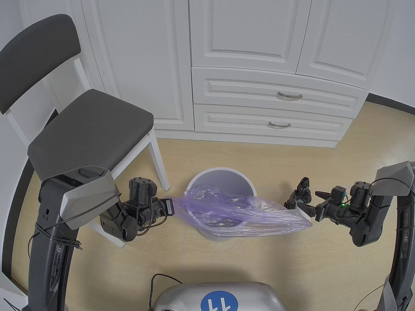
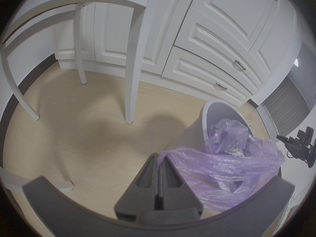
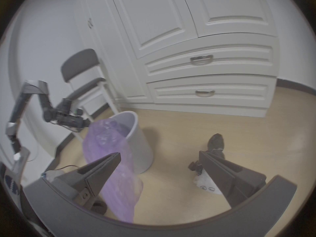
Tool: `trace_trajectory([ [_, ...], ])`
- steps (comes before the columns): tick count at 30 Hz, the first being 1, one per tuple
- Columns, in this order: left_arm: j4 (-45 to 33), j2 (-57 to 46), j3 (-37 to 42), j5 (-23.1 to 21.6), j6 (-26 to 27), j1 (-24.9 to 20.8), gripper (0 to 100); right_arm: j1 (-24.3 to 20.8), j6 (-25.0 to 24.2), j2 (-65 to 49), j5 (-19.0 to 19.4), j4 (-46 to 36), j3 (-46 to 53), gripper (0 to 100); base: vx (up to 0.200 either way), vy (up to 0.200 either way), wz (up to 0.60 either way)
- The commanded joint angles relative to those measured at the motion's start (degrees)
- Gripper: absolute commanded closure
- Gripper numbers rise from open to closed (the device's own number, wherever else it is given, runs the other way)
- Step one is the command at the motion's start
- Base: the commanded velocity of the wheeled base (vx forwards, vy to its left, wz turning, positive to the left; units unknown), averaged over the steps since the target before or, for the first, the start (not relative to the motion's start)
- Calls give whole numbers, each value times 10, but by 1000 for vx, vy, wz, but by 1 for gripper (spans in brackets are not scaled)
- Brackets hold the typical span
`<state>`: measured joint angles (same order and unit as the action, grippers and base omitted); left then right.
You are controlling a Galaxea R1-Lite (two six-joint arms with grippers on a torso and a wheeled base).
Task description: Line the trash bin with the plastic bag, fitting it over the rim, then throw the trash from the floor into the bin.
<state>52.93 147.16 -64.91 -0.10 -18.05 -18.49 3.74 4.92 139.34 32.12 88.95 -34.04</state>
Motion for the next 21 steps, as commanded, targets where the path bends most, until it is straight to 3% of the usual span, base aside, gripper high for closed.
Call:
trace_trajectory([
  [1,4,-13,8,0,1,0,100,-189,-2,-53,-251,10,7,0,0,0,0],
  [5,8,-21,31,-6,9,3,100,-263,-1,-72,-350,10,10,0,0,0,0],
  [6,8,-22,32,-7,10,3,100,-265,-1,-73,-353,10,10,0,0,0,0],
  [8,11,-29,51,-18,25,3,100,-298,1,-77,-402,10,17,0,0,0,0],
  [17,74,-67,126,-71,62,10,100,-357,6,-73,-422,10,49,0,0,0,0],
  [21,74,-102,185,-135,102,12,100,-373,6,-60,-432,10,53,0,0,0,0],
])
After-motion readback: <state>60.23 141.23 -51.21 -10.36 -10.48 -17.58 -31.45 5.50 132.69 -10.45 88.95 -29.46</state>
